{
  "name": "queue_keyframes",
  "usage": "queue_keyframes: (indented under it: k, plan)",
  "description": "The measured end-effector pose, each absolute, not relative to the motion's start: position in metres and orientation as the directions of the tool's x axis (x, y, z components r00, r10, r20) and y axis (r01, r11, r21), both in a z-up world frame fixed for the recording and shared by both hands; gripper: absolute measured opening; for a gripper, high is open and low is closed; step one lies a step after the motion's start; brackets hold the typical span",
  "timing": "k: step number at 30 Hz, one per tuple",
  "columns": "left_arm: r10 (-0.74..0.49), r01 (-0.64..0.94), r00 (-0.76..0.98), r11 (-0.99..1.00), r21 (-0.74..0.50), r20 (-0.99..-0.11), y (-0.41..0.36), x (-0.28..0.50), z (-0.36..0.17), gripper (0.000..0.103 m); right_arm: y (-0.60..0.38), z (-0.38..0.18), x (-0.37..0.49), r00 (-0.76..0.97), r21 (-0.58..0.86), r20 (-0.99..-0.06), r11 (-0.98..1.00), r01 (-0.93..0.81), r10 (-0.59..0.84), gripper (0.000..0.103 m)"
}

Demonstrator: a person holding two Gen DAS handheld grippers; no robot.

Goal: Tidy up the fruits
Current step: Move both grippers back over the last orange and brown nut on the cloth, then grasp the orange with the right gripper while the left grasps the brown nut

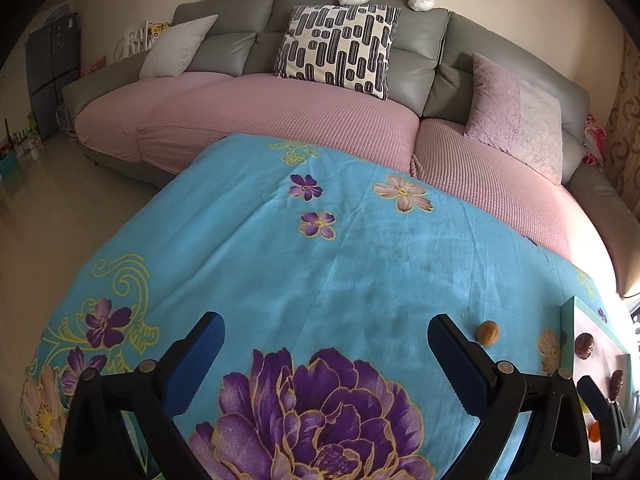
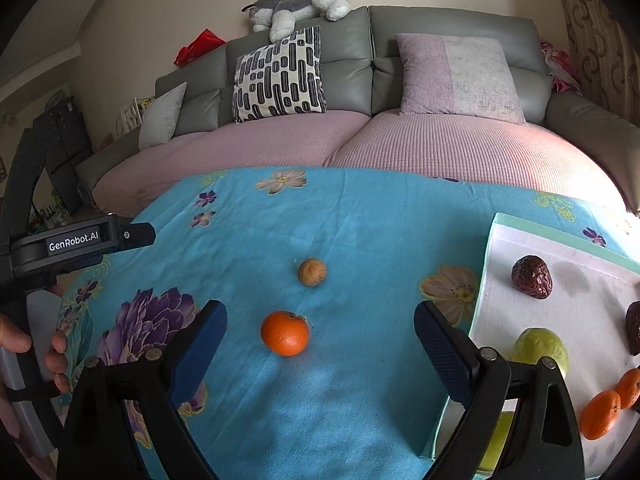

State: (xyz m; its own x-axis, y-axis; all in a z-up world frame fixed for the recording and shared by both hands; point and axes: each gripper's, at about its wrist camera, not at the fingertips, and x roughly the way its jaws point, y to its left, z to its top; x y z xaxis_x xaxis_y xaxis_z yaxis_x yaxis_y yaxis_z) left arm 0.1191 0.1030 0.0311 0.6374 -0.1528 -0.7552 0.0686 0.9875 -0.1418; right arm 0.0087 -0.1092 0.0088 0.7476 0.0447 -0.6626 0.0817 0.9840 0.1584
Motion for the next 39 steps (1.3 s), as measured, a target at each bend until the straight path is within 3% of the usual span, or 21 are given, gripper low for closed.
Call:
queue_keyframes:
  k: [9, 11, 12, 15, 17, 22, 39]
  plan:
    - [-0.166, 0.083, 0.576, 0.986, -0.146, -0.801, 0.1, 0.127, 0.009, 0.103, -0.096, -0.017, 0.028, 0.686, 0.152, -0.726, 0.985, 0.081, 0.056, 0.092]
    - [-0.166, 0.08, 0.566, 0.986, -0.147, -0.808, 0.101, 0.129, 0.006, 0.103, -0.095, -0.023, 0.032, 0.674, 0.152, -0.737, 0.985, 0.087, 0.054, 0.072]
    - [-0.166, 0.078, 0.563, 0.986, -0.148, -0.81, 0.101, 0.129, 0.004, 0.103, -0.095, -0.026, 0.035, 0.667, 0.159, -0.743, 0.983, 0.09, 0.058, 0.067]
    - [-0.169, 0.078, 0.555, 0.985, -0.152, -0.814, 0.101, 0.131, 0.001, 0.103, -0.094, -0.033, 0.04, 0.648, 0.178, -0.758, 0.98, 0.092, 0.077, 0.064]
    - [-0.171, 0.077, 0.55, 0.985, -0.154, -0.818, 0.101, 0.132, -0.001, 0.103, -0.091, -0.035, 0.042, 0.639, 0.168, -0.766, 0.982, 0.088, 0.073, 0.054]
    - [-0.178, 0.08, 0.542, 0.984, -0.161, -0.821, 0.1, 0.135, -0.004, 0.103, -0.085, -0.036, 0.042, 0.634, 0.159, -0.77, 0.984, 0.076, 0.075, 0.04]
    - [-0.207, 0.126, 0.549, 0.978, -0.165, -0.809, 0.082, 0.133, -0.003, 0.103, -0.096, -0.022, 0.03, 0.659, 0.205, -0.745, 0.975, 0.082, 0.102, 0.037]
